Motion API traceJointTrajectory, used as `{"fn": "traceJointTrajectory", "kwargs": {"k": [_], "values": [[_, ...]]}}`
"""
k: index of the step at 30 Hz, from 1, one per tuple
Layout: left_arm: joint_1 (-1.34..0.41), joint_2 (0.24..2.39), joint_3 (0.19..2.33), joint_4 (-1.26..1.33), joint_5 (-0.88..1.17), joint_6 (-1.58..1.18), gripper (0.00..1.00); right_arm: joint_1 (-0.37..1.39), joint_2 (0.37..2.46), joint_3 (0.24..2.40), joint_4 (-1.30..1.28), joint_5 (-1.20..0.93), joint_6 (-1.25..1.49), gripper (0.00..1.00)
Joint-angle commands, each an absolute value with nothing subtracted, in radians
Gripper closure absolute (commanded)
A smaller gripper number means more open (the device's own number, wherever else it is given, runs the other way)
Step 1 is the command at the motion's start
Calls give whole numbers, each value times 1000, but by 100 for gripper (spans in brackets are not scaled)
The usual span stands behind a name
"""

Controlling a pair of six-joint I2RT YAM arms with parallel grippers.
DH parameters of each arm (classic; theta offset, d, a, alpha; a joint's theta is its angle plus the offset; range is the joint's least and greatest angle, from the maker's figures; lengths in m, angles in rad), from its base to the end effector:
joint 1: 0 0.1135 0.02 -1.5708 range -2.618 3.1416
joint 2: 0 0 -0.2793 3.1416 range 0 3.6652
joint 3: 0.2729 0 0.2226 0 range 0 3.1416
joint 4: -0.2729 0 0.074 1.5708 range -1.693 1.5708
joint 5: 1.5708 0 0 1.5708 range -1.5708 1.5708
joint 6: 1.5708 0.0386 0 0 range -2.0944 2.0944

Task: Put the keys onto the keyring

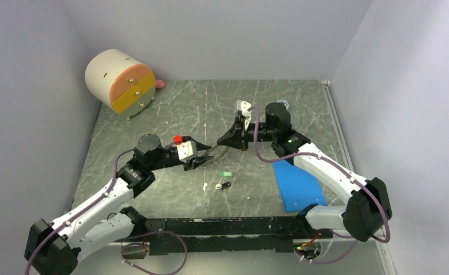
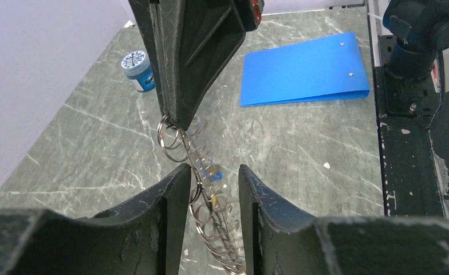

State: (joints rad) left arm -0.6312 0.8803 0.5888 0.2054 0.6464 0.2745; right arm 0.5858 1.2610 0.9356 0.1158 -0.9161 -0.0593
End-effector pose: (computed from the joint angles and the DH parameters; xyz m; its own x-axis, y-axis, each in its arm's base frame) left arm 0.1228 -0.1186 0.3157 0.1922 0.1275 -0.9730 0.9386 0.2657 0.2202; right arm 0.1935 0.1651 0.3475 -0.1148 -0.1195 -0.9862 -0.9917 0.0715 0.1068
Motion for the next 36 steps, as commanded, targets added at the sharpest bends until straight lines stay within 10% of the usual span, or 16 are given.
{"fn": "traceJointTrajectory", "kwargs": {"k": [1, 27, 36], "values": [[-639, 887, 612, 291, 706, 250, 58, 584, 1231, 941, 208, -930, -41, 100], [-650, 915, 695, 209, 477, 182, 50, 583, 1232, 937, 203, -997, -51, 100], [-650, 966, 758, 132, 617, 208, 69, 584, 1229, 950, 185, -921, -36, 100]]}}
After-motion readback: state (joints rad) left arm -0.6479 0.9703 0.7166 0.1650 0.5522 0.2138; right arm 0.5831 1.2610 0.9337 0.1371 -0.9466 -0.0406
